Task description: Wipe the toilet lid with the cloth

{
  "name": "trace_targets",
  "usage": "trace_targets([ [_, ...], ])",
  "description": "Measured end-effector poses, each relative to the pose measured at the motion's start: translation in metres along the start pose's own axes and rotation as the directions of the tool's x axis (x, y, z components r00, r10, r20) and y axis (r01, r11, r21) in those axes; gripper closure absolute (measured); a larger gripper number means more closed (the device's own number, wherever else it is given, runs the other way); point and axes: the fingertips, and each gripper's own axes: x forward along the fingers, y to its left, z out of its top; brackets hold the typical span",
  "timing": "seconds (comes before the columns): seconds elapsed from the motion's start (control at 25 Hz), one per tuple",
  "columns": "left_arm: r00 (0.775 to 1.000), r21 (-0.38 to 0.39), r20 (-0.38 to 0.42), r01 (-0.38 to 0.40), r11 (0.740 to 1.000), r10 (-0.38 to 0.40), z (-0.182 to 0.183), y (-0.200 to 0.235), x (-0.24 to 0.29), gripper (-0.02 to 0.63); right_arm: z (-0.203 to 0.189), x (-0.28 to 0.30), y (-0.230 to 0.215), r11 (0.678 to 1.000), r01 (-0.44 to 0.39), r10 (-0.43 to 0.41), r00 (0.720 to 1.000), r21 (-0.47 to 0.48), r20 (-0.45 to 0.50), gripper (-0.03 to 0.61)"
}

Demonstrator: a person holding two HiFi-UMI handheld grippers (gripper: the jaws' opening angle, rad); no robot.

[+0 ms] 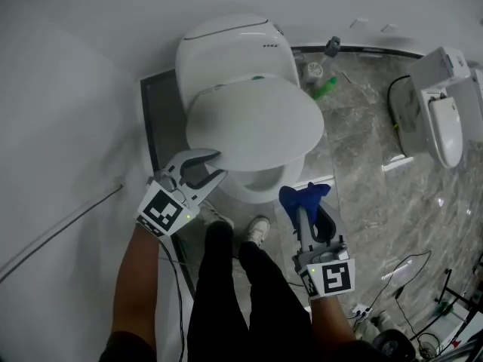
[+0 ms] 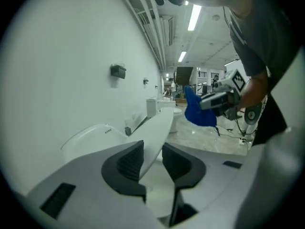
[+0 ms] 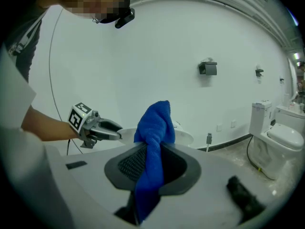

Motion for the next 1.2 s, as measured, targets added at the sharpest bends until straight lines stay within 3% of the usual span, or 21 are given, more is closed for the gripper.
trace_targets([
  [0.2, 0.986, 0.059, -0.161, 0.064, 0.996, -0.054, -0.053, -0.057, 0.013, 0.471, 0.007, -0.005, -0.002, 1.000, -0.020, 0.020, 1.000, -0.002, 0.008, 0.511],
  [0.36, 0.952, 0.077, -0.287, 0.130, 0.989, -0.103, -0.094, -0.090, 0.026, 0.454, 0.003, 0.002, -0.005, 1.000, -0.025, 0.025, 1.000, -0.005, -0.007, 0.511],
  [0.44, 0.938, -0.002, -0.309, 0.168, 0.986, -0.160, -0.115, -0.106, 0.033, 0.445, 0.001, 0.007, -0.005, 0.999, -0.034, 0.033, 0.999, -0.011, -0.014, 0.511],
  [0.56, 0.940, -0.197, -0.275, 0.151, 0.969, -0.202, -0.149, -0.113, 0.048, 0.460, -0.002, 0.020, -0.002, 0.998, -0.056, 0.055, 0.998, -0.032, -0.026, 0.511],
  [0.6, 0.943, -0.237, -0.271, 0.127, 0.963, -0.191, -0.160, -0.112, 0.053, 0.531, -0.004, 0.025, -0.001, 0.997, -0.064, 0.063, 0.998, -0.044, -0.031, 0.511],
  [0.68, 0.948, -0.260, -0.277, 0.086, 0.962, -0.160, -0.174, -0.109, 0.061, 0.571, -0.006, 0.035, -0.001, 0.995, -0.077, 0.074, 0.996, -0.065, -0.043, 0.511],
  [0.88, 0.933, -0.190, -0.341, 0.055, 0.980, -0.118, -0.205, -0.115, 0.078, 0.584, -0.012, 0.067, -0.003, 0.993, -0.089, 0.083, 0.994, -0.081, -0.069, 0.511],
  [1.0, 0.910, -0.118, -0.399, 0.070, 0.991, -0.112, -0.223, -0.119, 0.086, 0.589, -0.017, 0.082, 0.003, 0.991, -0.105, 0.096, 0.990, -0.081, -0.104, 0.511],
  [1.2, 0.867, -0.086, -0.476, 0.119, 0.989, -0.145, -0.236, -0.122, 0.095, 0.597, -0.029, 0.100, 0.011, 0.991, -0.109, 0.096, 0.982, -0.076, -0.160, 0.511],
])
